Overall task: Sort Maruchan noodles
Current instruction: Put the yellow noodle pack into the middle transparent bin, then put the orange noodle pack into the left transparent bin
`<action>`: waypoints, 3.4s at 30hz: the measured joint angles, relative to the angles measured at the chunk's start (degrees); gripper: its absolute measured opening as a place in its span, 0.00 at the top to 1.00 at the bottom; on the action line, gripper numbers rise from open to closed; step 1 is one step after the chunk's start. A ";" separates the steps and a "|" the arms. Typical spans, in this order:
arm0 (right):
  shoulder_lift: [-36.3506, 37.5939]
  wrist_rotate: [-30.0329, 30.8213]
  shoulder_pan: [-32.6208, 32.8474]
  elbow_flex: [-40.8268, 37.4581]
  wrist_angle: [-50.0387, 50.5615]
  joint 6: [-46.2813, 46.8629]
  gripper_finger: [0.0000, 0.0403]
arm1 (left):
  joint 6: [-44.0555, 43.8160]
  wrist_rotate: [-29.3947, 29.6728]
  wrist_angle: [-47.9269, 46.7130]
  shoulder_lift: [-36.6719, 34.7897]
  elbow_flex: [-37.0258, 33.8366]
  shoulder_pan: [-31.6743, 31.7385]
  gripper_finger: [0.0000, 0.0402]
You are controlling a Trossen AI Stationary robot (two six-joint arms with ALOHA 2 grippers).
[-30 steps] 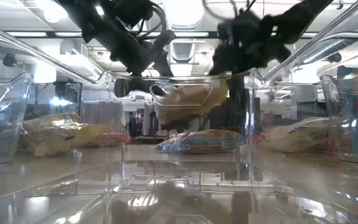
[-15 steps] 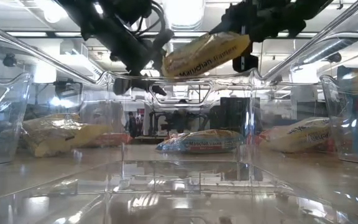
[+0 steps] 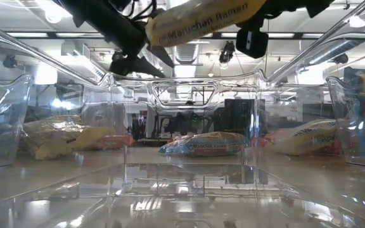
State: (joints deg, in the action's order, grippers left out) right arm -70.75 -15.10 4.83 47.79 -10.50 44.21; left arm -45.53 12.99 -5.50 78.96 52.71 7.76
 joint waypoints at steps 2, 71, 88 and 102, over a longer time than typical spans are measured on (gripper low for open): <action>-0.48 2.20 1.35 0.00 -0.79 -2.02 0.72 | 0.08 0.00 -0.48 -0.93 0.00 0.01 0.62; -22.91 8.04 9.89 4.81 -8.95 -37.73 0.72 | -5.60 5.09 -6.08 -5.01 -0.02 -0.23 0.62; -22.70 7.78 9.91 5.44 -4.59 -36.03 0.67 | -5.58 5.09 -6.60 -5.01 -0.02 -0.23 0.62; -15.77 9.23 9.35 5.40 0.77 -35.35 0.62 | -6.04 5.09 -6.61 -5.01 -0.02 -0.22 0.62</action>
State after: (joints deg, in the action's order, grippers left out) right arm -86.52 -5.87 14.19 53.19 -9.73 8.86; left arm -51.57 18.09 -12.11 73.95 52.69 7.54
